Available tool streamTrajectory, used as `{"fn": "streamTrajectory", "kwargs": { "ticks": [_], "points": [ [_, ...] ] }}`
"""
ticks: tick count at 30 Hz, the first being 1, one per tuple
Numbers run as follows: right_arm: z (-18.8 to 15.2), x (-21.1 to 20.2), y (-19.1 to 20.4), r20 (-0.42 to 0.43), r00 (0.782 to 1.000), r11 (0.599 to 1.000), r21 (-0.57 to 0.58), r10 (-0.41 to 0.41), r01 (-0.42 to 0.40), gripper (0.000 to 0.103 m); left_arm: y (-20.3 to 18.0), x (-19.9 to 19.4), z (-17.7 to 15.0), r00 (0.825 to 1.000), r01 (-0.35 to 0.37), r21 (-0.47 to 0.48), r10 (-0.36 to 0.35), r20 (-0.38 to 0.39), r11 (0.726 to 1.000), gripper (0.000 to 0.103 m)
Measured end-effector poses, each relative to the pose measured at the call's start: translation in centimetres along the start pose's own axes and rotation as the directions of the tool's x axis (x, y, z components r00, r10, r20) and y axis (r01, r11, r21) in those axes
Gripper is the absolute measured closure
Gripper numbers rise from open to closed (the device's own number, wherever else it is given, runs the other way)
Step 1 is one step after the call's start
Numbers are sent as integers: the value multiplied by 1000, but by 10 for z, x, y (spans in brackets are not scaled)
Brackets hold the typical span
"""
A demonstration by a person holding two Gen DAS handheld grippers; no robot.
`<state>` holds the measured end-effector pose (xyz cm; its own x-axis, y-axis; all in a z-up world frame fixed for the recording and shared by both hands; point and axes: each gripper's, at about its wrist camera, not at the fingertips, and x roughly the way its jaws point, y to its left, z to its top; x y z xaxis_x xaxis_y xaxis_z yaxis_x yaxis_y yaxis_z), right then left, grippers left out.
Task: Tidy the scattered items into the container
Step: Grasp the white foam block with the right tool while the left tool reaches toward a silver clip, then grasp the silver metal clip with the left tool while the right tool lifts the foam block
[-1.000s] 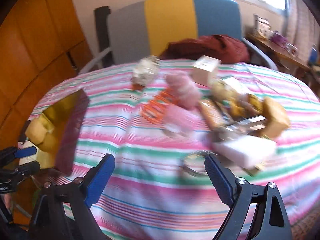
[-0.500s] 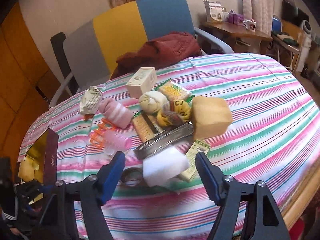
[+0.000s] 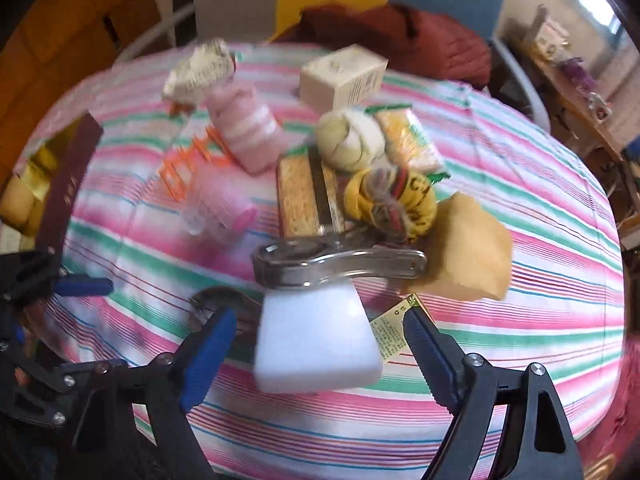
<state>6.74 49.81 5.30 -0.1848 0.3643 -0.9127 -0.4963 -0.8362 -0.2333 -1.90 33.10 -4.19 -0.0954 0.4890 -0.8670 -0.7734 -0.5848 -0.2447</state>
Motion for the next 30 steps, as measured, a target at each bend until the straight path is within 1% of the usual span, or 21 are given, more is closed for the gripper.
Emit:
{"fn": "streamTrajectory", "kwargs": {
  "ticks": [1,3,4,5,6,7,10,13,16,19,21,24,26,27,30],
  "points": [
    [1,6,-2,-26,1000,1000,6,5,-5,17,0,2,1,1000,2,-1,-2,-3,1000,40],
    [4,11,-6,-48,999,1000,6,12,-12,19,0,5,4,1000,10,-1,-10,-5,1000,40],
    [4,12,-6,-55,998,1000,-8,4,-4,26,0,6,7,1000,16,-2,-16,-5,1000,40],
    [4,13,-5,-62,998,1000,-19,0,-2,34,0,7,10,1000,22,-3,-22,-5,1000,40],
    [3,13,-3,-70,997,999,-34,12,-14,36,-2,8,14,999,32,-2,-32,-2,999,40],
    [2,12,-1,-82,996,998,-61,22,-27,44,-4,8,16,999,41,-1,-41,1,999,40],
    [1,7,-1,-94,995,994,-110,-14,4,44,-10,12,26,998,64,4,-64,4,998,41],
    [-1,1,-12,-92,996,996,-86,-2,-6,45,-20,21,36,996,92,1,-92,-2,996,44],
    [-5,1,-19,-96,995,997,-65,24,-30,45,-28,32,46,995,101,-13,-102,-14,995,46],
    [-9,4,-24,-90,995,999,13,54,-53,44,-31,45,56,994,96,-55,-98,-38,994,50],
    [-11,4,-30,-80,994,996,52,80,-76,44,-29,54,62,994,84,-100,-91,-60,991,53],
    [-10,0,-36,-59,993,992,81,107,-102,44,-26,67,69,992,71,-172,-88,-92,983,57],
    [-11,-1,-38,-54,991,988,103,124,-118,44,-28,71,72,992,54,-188,-74,-101,981,62],
    [-10,-1,-39,-47,990,986,108,136,-130,44,-30,74,73,992,36,-190,-58,-109,981,62],
    [-8,-2,-42,-26,987,981,112,159,-155,44,-31,80,78,993,23,-219,-48,-110,975,62]
  ]
}}
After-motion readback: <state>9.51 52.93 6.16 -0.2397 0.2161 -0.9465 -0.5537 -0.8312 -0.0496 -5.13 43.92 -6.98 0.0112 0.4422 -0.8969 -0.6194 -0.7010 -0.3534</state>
